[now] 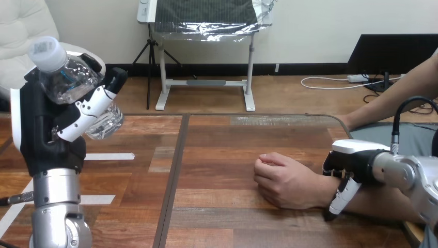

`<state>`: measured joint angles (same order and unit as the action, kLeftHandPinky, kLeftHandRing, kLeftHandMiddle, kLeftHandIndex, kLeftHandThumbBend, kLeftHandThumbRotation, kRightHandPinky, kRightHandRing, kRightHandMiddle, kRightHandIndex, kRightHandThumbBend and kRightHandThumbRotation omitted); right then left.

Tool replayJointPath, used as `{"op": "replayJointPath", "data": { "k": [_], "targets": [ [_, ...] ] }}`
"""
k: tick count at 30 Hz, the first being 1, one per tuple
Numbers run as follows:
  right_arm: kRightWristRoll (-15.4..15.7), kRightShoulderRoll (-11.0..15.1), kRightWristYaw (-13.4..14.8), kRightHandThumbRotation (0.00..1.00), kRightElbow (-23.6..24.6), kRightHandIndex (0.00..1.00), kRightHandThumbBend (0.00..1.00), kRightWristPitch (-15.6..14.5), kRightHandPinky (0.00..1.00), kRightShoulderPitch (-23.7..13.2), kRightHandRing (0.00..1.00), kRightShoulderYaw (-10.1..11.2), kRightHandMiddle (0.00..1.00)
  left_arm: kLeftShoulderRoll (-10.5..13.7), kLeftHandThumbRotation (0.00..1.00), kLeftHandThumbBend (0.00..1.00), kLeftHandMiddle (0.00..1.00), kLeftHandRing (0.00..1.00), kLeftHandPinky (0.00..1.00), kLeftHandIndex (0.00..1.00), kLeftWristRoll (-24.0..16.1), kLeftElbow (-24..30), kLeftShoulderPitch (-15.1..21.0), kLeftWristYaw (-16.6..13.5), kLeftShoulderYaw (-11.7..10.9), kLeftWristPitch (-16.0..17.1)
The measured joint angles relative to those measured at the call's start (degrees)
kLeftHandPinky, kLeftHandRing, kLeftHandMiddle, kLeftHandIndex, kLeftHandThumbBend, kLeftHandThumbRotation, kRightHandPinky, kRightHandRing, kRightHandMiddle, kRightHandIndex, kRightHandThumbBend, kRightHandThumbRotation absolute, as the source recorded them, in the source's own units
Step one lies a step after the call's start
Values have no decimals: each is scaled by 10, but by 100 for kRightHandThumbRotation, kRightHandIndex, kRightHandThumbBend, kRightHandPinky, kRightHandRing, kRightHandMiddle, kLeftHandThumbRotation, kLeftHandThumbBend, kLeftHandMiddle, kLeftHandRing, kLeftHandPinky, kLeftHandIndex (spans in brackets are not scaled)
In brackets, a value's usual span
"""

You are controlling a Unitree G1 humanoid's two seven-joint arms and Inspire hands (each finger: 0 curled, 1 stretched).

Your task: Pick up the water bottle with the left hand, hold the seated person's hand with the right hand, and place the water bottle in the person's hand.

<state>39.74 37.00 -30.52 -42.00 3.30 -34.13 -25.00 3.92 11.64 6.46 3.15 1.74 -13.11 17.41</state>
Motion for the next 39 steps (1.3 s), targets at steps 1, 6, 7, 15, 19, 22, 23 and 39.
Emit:
{"op": "replayJointPath", "data": {
  "k": [1, 6, 7, 15, 19, 22, 23, 39],
  "targets": [
    [0, -1, -3, 8, 0, 59, 84, -4, 41, -2, 60, 0, 66, 0, 0, 60, 25, 17, 11, 33, 0, 0, 0, 0, 0, 0],
    [2, -5, -12, 6, -1, 60, 83, -15, 44, -7, 62, -4, 68, 0, 0, 61, 25, 17, 11, 33, 0, 0, 0, 0, -1, 0],
    [3, -6, -13, 6, -1, 61, 82, -16, 44, -8, 63, -6, 68, 0, 0, 61, 25, 17, 11, 33, 0, 0, 0, 0, -1, 0],
    [4, -6, -17, 6, -1, 61, 81, -20, 44, -12, 61, -13, 66, 0, 0, 62, 24, 17, 11, 33, 0, 0, 0, -3, -3, 0],
    [4, -6, -17, 4, 0, 54, 81, -20, 39, -13, 55, -12, 61, 0, 0, 62, 24, 17, 11, 33, 0, 0, 0, -4, -3, 0],
    [4, -6, -17, 4, 0, 52, 80, -20, 37, -14, 53, -12, 59, 0, 0, 62, 24, 17, 11, 33, 0, 0, 0, -4, -4, 0],
    [4, -6, -17, 4, 0, 52, 80, -20, 37, -14, 52, -12, 59, 0, 0, 62, 24, 17, 11, 33, 0, 0, 0, -4, -4, 0],
    [-5, -3, -16, 4, 7, 51, 81, -21, 30, -11, 45, -7, 54, 0, 0, 63, 24, 17, 11, 33, 0, 0, 0, -6, -6, 0]
  ]
}}
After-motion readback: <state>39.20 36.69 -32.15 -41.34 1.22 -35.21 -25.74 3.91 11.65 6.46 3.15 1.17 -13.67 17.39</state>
